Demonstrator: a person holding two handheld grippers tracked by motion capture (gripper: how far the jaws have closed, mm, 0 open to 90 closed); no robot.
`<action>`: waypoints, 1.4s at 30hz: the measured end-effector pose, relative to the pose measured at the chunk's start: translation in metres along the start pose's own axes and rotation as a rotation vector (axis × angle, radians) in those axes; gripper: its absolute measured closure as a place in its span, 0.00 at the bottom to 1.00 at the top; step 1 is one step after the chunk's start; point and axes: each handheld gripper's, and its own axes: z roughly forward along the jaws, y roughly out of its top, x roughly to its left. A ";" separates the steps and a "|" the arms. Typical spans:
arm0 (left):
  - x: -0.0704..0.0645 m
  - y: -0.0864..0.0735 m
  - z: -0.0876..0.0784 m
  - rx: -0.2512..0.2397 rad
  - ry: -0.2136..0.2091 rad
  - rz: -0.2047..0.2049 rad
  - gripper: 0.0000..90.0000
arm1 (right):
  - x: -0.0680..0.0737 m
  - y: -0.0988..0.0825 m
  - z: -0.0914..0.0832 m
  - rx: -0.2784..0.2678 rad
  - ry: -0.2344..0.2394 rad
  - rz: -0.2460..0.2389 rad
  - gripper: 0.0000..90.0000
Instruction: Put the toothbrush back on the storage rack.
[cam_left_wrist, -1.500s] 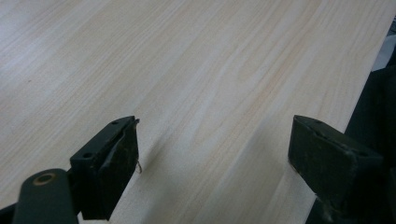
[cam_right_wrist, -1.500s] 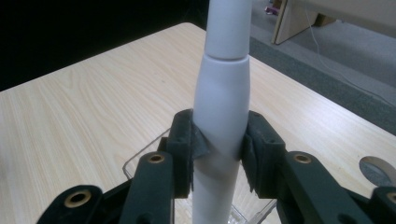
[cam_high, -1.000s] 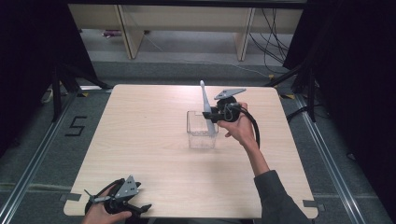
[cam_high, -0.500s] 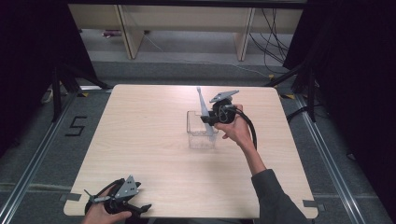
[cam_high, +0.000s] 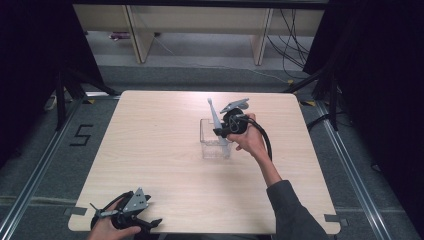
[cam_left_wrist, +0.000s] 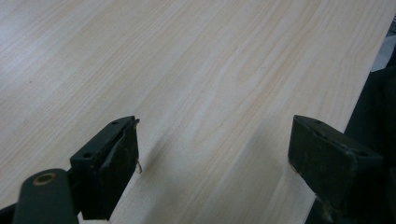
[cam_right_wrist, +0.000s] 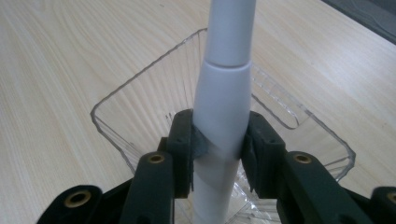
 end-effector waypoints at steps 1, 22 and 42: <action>0.000 0.000 0.000 0.001 0.001 0.001 0.17 | -0.001 -0.001 0.004 -0.018 0.003 -0.007 0.75; -0.001 0.000 0.000 -0.010 0.007 -0.001 0.17 | 0.004 0.008 0.022 0.044 -0.002 -0.006 0.74; -0.001 0.000 0.000 -0.012 0.004 -0.001 0.17 | 0.006 0.015 0.032 0.094 -0.020 -0.001 0.74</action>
